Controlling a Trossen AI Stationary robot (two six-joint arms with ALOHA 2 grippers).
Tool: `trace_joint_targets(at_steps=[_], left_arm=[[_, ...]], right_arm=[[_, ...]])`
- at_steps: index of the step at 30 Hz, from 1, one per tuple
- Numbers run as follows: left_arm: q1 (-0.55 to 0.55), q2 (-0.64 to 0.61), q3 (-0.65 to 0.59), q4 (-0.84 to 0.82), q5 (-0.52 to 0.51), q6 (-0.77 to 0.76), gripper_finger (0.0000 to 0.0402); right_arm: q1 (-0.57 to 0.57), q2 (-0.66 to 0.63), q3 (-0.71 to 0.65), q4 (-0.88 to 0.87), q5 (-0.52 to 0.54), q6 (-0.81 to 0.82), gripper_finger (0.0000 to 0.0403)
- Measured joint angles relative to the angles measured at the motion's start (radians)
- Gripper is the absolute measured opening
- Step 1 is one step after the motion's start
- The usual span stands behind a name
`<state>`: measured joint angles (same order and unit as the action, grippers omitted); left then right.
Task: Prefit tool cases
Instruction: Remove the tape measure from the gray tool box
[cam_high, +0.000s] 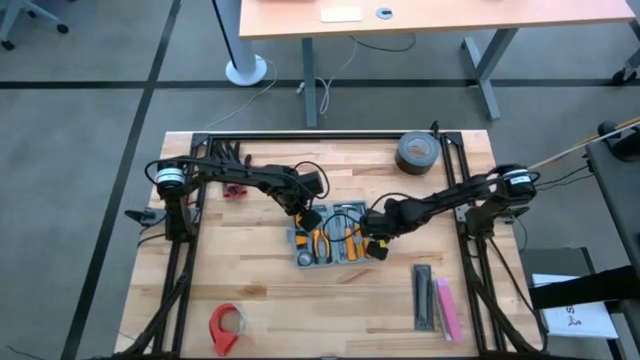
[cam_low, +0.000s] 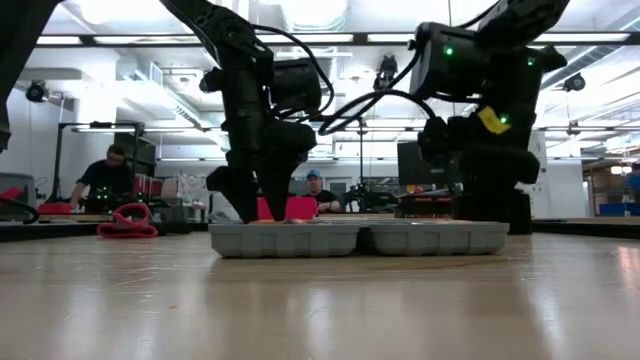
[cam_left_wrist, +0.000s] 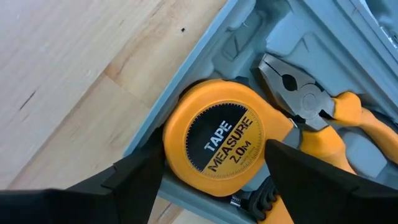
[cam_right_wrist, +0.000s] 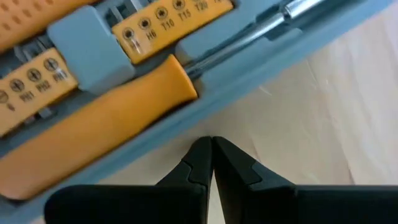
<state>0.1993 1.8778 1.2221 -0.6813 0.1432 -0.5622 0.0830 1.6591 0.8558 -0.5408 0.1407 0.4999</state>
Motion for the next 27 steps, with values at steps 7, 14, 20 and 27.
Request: trace_joint_targets(at_steps=[7, 14, 20, 27], left_arm=[[-0.013, 0.001, -0.003, 0.024, 0.038, 0.003, 0.0274], [-0.024, 0.001, -0.005, 0.045, 0.078, 0.001, 0.0278], [-0.027, -0.016, -0.002, 0.041, 0.109, 0.000, 0.0279], [-0.033, -0.058, 0.003, 0.071, 0.173, 0.004, 0.0269]], right_arm=[[0.002, -0.006, -0.003, 0.045, -0.012, -0.002, 0.0000], [0.002, -0.007, -0.004, 0.052, -0.016, 0.002, 0.0000], [0.002, -0.007, -0.004, 0.055, -0.015, 0.005, 0.0000], [0.002, -0.008, 0.004, 0.129, -0.010, 0.016, 0.0000]])
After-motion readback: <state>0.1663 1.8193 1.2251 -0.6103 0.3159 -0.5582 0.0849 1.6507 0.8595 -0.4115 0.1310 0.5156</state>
